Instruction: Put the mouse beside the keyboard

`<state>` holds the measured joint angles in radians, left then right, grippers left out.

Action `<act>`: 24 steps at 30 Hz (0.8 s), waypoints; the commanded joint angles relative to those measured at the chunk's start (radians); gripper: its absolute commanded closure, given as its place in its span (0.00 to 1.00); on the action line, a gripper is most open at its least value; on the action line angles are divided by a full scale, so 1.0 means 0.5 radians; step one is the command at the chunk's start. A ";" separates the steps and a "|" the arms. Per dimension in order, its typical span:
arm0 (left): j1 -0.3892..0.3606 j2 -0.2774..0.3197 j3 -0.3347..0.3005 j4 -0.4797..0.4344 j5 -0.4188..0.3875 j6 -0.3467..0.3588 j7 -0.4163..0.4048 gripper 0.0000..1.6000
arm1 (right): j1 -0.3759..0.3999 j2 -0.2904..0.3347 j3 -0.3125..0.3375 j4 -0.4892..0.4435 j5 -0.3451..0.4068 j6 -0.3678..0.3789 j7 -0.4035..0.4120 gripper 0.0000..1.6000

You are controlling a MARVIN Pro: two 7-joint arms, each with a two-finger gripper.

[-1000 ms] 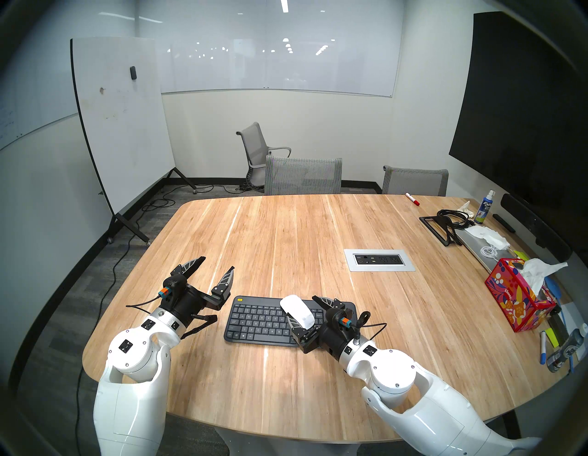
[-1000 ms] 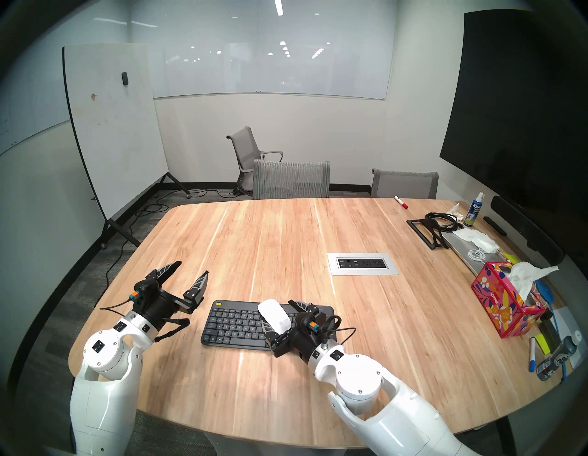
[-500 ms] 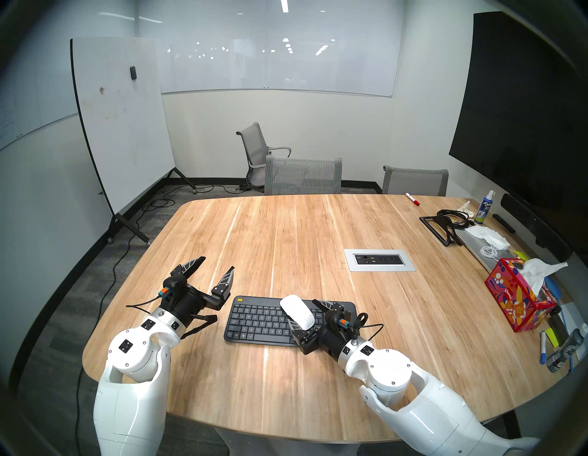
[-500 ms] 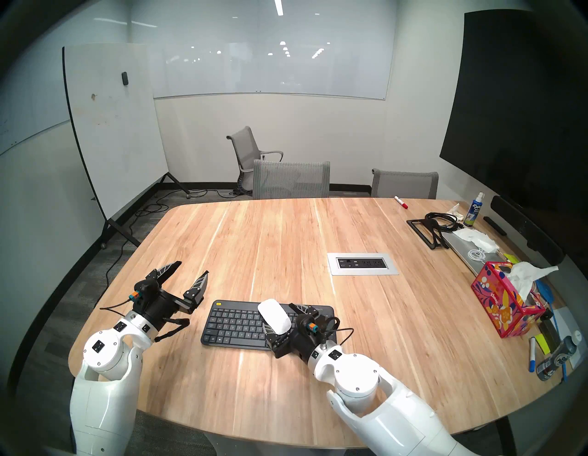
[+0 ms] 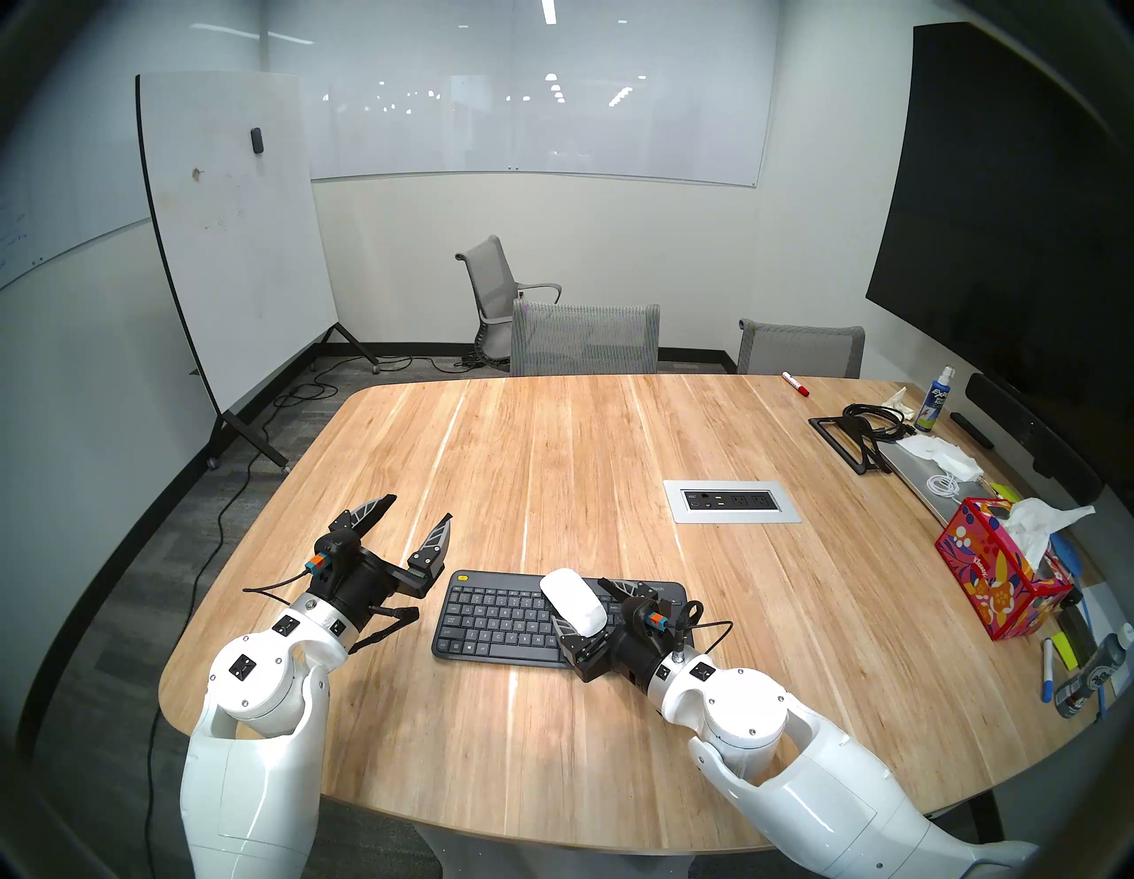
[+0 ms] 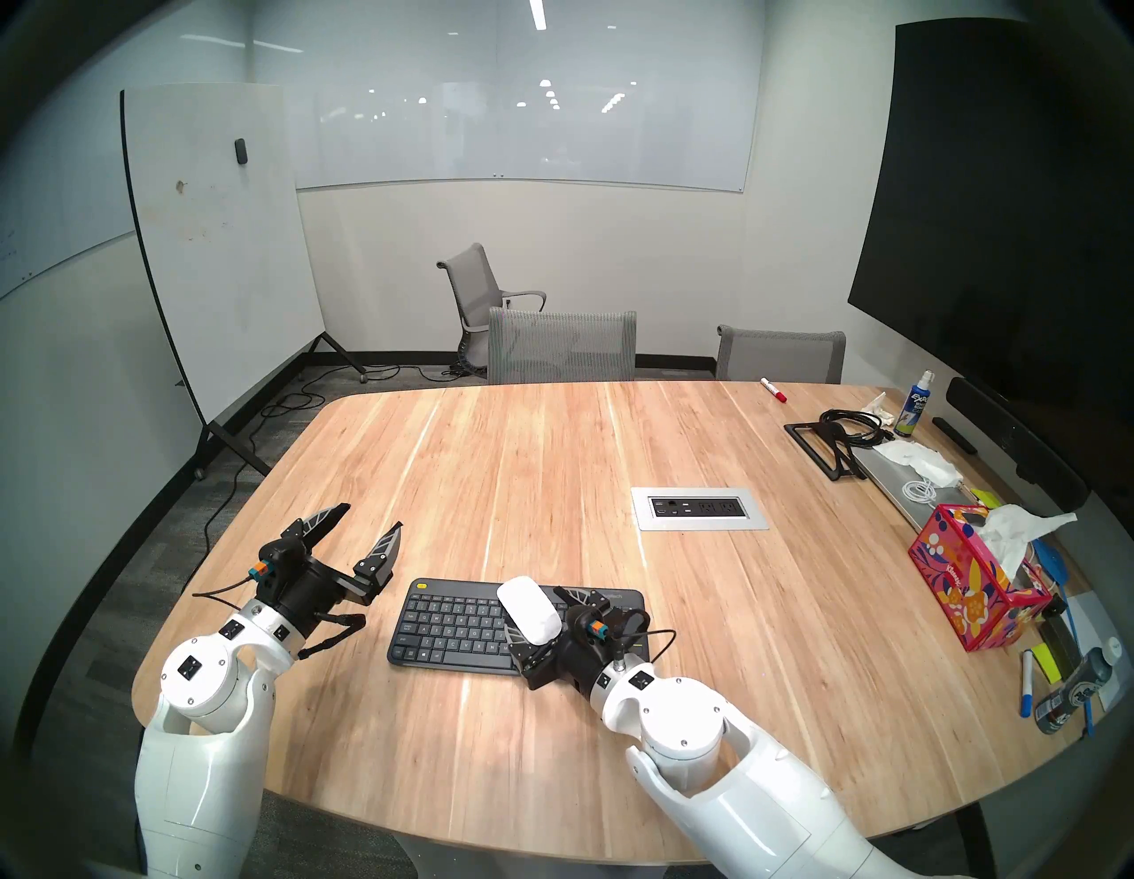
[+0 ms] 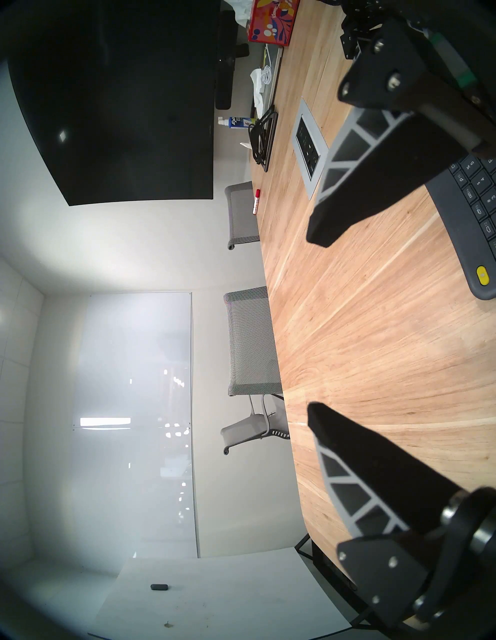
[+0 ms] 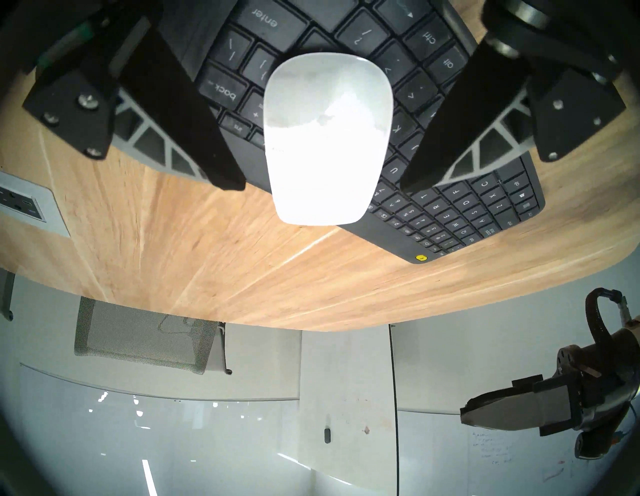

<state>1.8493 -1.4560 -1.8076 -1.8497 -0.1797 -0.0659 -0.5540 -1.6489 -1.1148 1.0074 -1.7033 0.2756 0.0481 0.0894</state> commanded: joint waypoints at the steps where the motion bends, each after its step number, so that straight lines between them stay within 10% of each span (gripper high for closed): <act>1: -0.003 0.000 0.000 -0.033 0.000 -0.003 0.000 0.00 | 0.070 -0.042 -0.005 -0.003 -0.014 0.000 -0.002 0.00; 24: -0.003 0.000 0.000 -0.034 0.000 -0.002 0.000 0.00 | 0.045 -0.023 0.047 0.015 0.026 -0.004 0.034 0.00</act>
<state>1.8493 -1.4560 -1.8076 -1.8497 -0.1797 -0.0659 -0.5540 -1.6255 -1.1284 1.0188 -1.6804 0.2759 0.0489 0.1045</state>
